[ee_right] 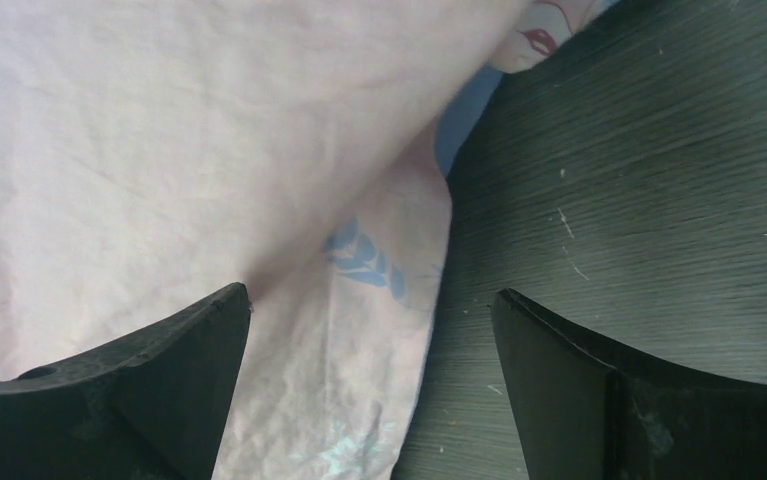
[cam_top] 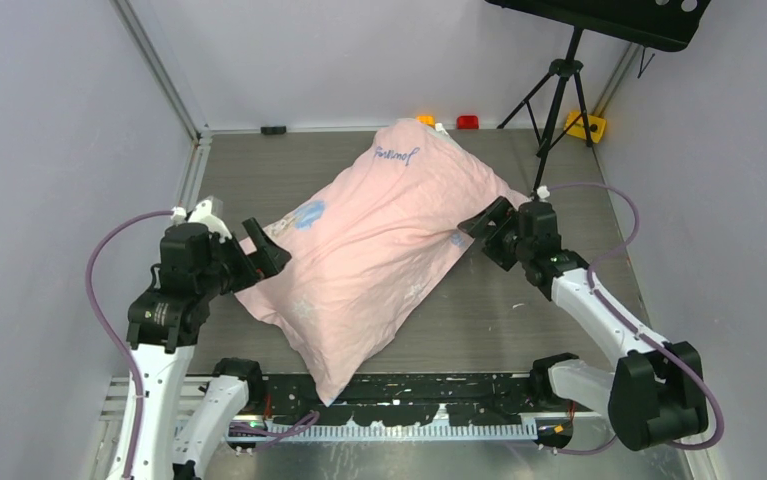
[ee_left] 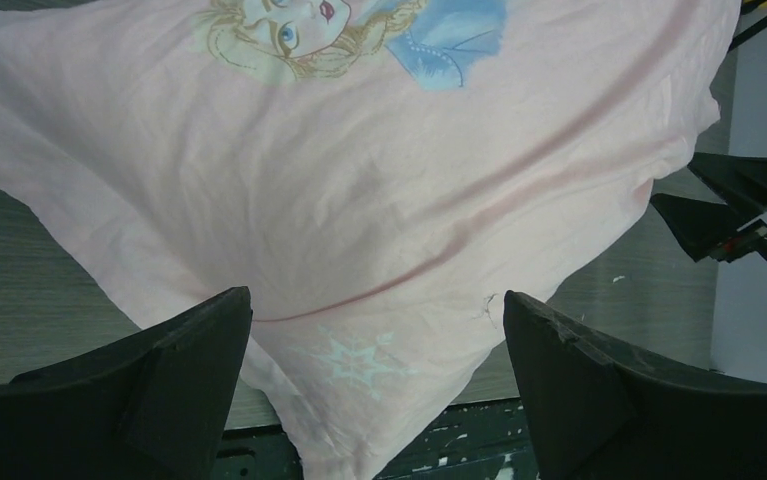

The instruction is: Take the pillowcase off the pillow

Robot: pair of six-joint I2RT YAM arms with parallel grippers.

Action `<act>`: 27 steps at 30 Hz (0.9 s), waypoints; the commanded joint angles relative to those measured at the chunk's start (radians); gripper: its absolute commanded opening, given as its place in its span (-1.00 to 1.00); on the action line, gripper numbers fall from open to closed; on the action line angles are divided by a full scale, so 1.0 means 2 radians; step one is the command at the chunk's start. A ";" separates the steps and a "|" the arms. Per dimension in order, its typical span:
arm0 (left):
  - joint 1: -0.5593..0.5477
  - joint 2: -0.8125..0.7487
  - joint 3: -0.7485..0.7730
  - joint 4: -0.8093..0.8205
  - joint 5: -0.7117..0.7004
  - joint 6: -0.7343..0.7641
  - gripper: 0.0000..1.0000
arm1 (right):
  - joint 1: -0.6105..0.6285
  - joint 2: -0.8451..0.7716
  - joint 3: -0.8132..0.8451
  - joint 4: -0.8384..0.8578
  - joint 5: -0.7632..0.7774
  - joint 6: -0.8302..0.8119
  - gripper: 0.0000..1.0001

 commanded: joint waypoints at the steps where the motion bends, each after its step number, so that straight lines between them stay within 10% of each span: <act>1: 0.002 0.004 -0.007 0.014 0.040 0.001 1.00 | 0.005 0.024 -0.056 0.132 0.004 0.021 0.88; 5: 0.002 0.005 -0.022 0.014 0.057 -0.005 0.99 | 0.011 0.080 -0.073 0.206 -0.015 0.014 0.66; 12: 0.002 0.010 -0.072 0.009 0.076 -0.030 0.99 | 0.074 0.129 -0.044 0.249 -0.029 -0.007 -0.61; 18: 0.002 0.040 -0.142 0.074 0.094 -0.074 1.00 | 0.152 0.099 -0.038 0.215 0.000 -0.029 -0.92; 21: 0.002 0.061 -0.173 0.138 0.102 -0.105 0.99 | 0.175 0.068 -0.040 0.182 0.008 -0.046 -0.83; 23: 0.002 0.075 -0.188 0.187 0.099 -0.121 0.93 | 0.176 0.033 -0.036 0.139 0.024 -0.056 -0.34; 27: 0.002 0.104 -0.206 0.294 0.050 -0.139 -0.29 | 0.175 -0.051 -0.017 0.025 0.145 -0.083 0.69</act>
